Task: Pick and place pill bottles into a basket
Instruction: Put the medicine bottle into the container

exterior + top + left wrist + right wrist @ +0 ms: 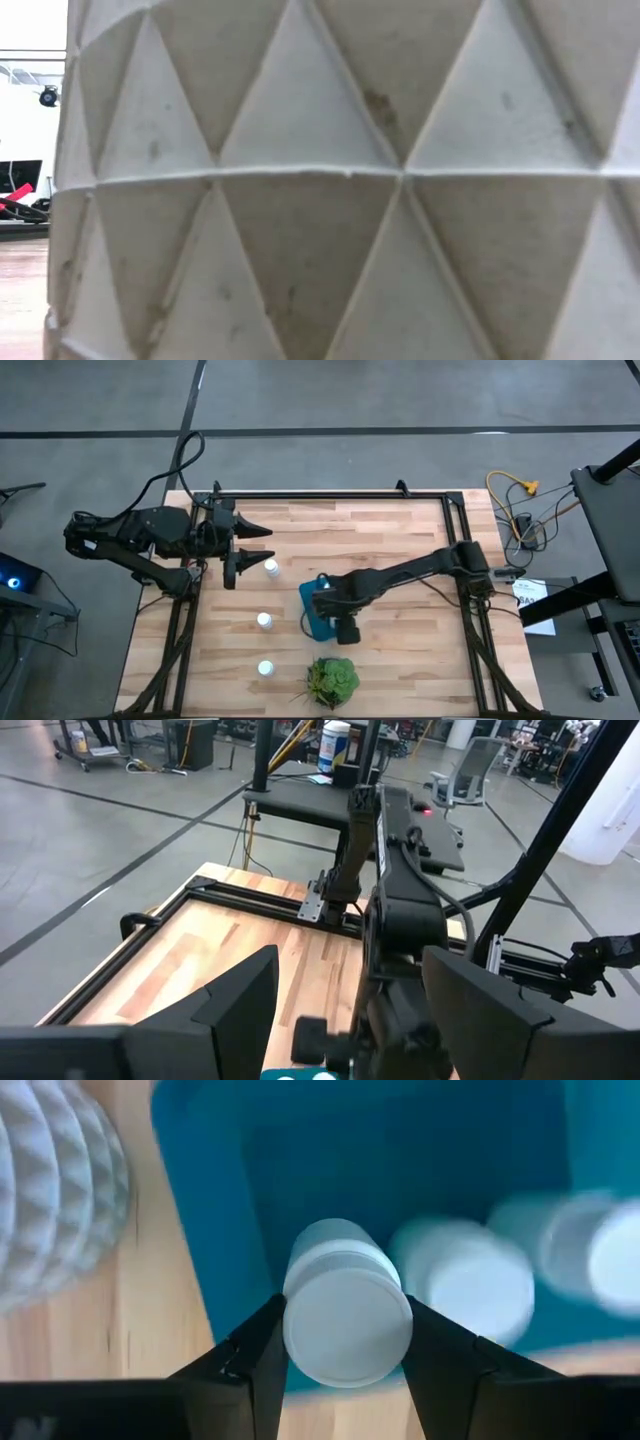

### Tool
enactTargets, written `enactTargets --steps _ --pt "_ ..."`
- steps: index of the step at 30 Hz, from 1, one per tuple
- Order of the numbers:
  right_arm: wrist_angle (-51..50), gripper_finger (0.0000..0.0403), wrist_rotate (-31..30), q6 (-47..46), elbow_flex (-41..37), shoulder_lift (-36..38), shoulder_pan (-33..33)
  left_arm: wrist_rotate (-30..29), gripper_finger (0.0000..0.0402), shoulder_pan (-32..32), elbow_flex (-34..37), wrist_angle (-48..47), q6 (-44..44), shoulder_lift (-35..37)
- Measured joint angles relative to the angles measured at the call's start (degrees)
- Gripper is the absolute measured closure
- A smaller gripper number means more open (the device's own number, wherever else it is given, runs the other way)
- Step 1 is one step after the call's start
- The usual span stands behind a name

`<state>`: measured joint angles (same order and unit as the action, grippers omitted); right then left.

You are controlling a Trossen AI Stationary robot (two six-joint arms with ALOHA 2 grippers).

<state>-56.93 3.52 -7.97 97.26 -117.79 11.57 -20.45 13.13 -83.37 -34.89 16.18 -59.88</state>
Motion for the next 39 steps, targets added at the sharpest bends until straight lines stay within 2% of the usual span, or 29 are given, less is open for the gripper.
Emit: enactTargets --steps 7,10,25,39 --pt "-1.8 0.0251 0.0 2.4 10.2 -5.6 0.0 0.0 0.0171 0.0 0.0 0.2 0.1 0.0" --pt "-4.9 0.0251 -0.5 3.3 12.1 -6.5 0.0 0.0 0.0171 0.0 0.0 0.3 0.1 0.0" --pt "-6.3 0.0252 -0.7 2.1 3.9 -3.0 0.2 0.0 0.0171 0.0 0.0 0.2 0.2 0.0" --pt "-5.3 0.0247 -0.4 2.0 2.9 -2.7 0.3 0.0 0.0171 0.0 0.0 0.1 0.0 0.0"
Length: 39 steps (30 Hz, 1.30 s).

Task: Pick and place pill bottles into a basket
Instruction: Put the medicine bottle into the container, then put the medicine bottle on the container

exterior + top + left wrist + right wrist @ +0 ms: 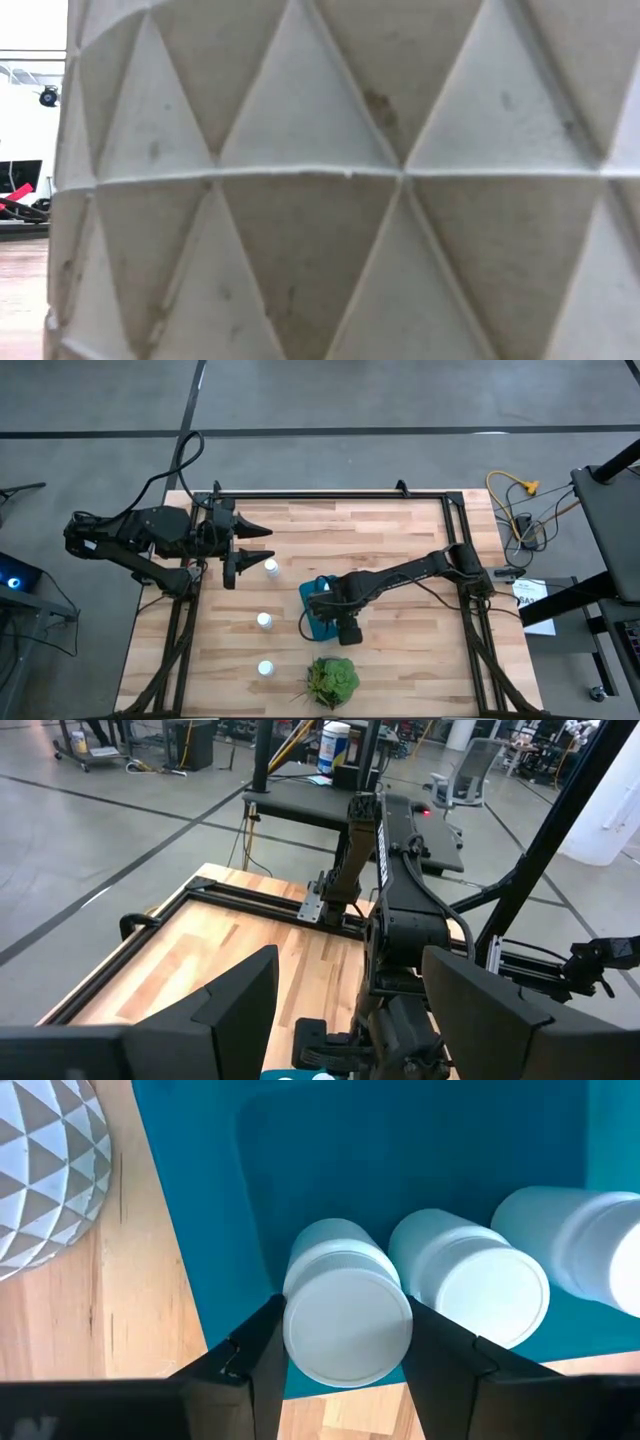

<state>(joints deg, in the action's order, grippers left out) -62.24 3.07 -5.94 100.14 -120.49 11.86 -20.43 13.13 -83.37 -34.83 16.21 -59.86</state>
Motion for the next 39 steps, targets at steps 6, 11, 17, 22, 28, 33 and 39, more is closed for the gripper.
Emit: enactTargets --steps 6,11,17,22,28,33,39 --pt "-0.1 0.0217 0.0 0.1 -0.1 0.0 0.0 0.0 0.0171 0.0 0.0 0.0 0.0 0.0" --pt "-0.7 0.0207 0.3 0.3 -0.1 0.0 0.0 0.0 0.0171 0.0 0.0 0.0 0.0 0.0" --pt "-0.8 0.0206 0.4 -0.1 -0.1 0.0 0.0 0.0 0.0171 0.0 0.0 -0.1 0.0 0.0" --pt "-1.0 0.0205 0.4 -0.4 -0.1 0.5 0.0 0.0 0.0171 0.0 0.0 -0.1 0.0 0.0" --pt "-1.2 0.0205 0.4 -0.5 -0.1 3.4 -0.1 0.0 0.0171 0.0 0.0 -0.1 0.0 0.0" --pt "-1.5 0.0204 0.0 -1.3 -0.1 6.6 -0.1 0.0 0.0171 0.0 0.0 -0.1 0.0 0.0" --pt "-1.4 0.0204 -1.3 -4.3 -0.1 10.9 -0.1 2.1 0.0171 0.0 0.0 -0.3 1.5 0.2"
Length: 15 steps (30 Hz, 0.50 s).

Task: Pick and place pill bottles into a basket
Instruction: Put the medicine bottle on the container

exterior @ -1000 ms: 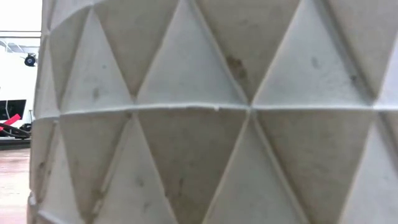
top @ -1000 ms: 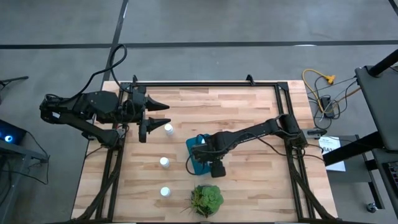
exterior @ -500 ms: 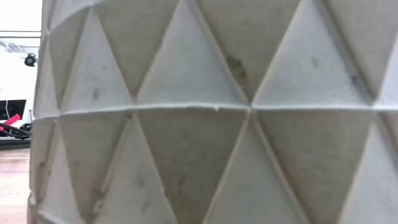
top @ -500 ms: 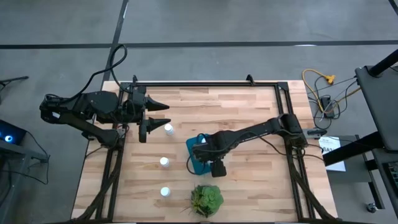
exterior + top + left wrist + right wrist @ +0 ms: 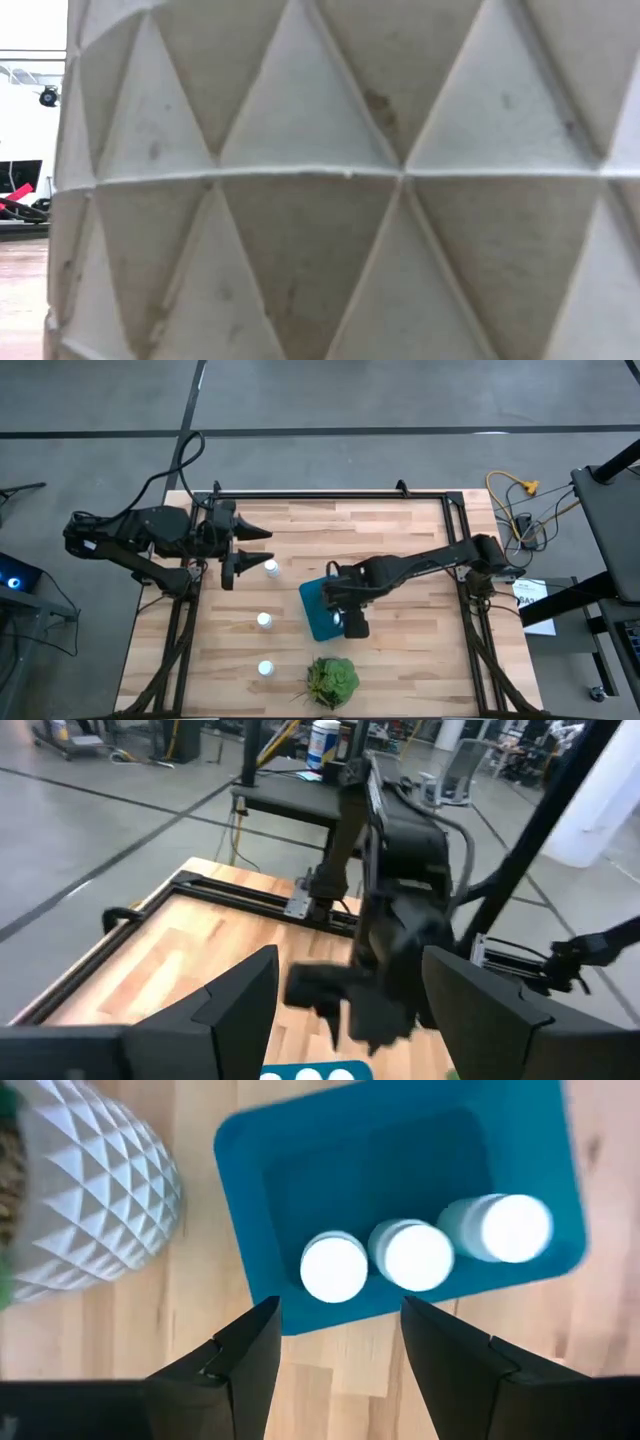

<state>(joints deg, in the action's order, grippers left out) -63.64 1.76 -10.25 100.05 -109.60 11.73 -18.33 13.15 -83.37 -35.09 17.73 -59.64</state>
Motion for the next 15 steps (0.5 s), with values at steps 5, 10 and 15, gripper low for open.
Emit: enactTargets --steps 5,10,15 --pt "0.2 0.0204 -5.7 -4.1 0.0 3.5 0.0 4.1 0.0171 0.0 0.0 -0.7 1.6 0.6" --pt "1.5 0.0204 -12.5 -8.0 0.0 6.6 0.0 9.2 0.0171 0.0 0.0 -0.8 1.6 1.2" --pt "1.4 0.0204 -20.4 -14.0 0.0 9.2 0.0 10.6 0.0171 0.0 0.0 -3.9 1.4 2.0"
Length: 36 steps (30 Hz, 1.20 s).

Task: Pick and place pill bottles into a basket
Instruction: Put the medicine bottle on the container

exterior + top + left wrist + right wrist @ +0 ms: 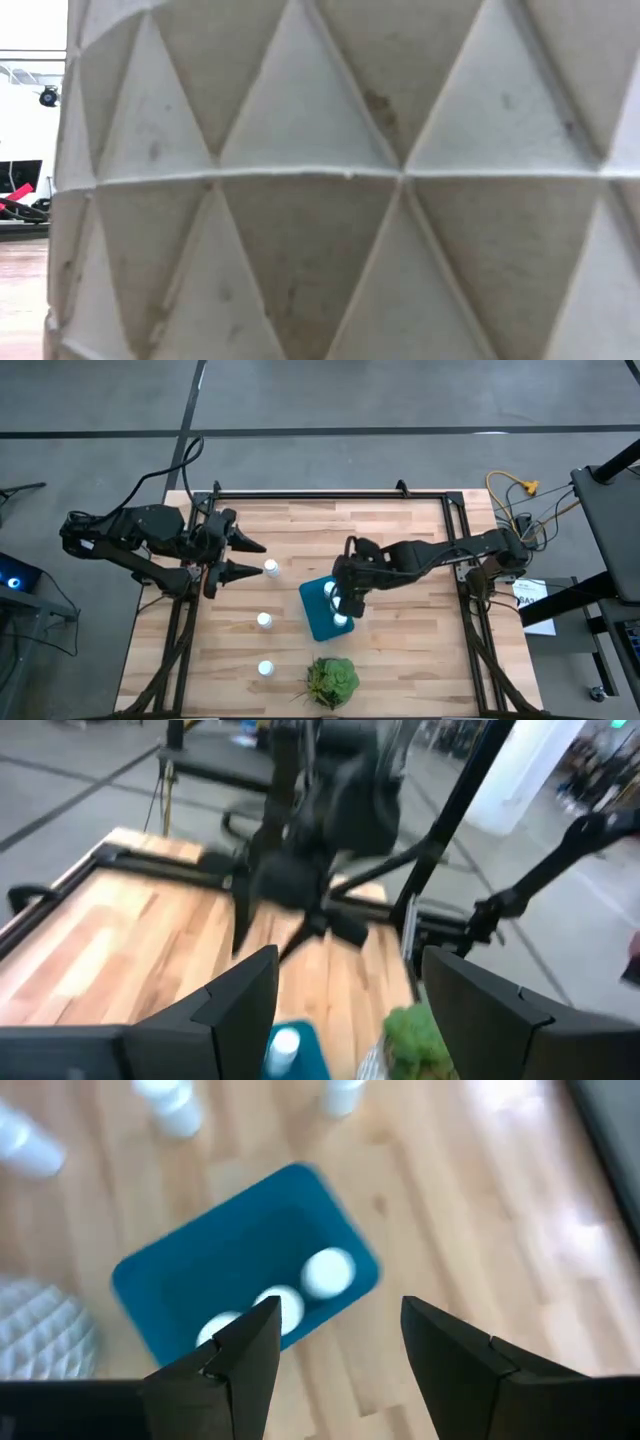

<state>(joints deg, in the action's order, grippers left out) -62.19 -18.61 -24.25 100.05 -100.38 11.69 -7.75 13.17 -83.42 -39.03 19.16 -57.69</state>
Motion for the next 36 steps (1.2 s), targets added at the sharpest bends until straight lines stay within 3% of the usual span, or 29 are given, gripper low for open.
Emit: enactTargets --steps 10,20,36 --pt "0.2 0.0204 -12.2 -5.8 0.0 2.5 -0.3 0.2 0.0171 0.0 0.0 -12.5 -0.5 1.0" --pt "0.2 0.0214 -13.4 -6.9 0.0 4.3 -1.8 -0.2 0.0171 -0.1 0.0 -19.6 -5.5 0.7" --pt "0.4 0.0222 -20.4 -9.2 0.0 12.4 -2.0 -2.0 0.0171 -1.8 0.1 -25.8 -13.6 0.7"
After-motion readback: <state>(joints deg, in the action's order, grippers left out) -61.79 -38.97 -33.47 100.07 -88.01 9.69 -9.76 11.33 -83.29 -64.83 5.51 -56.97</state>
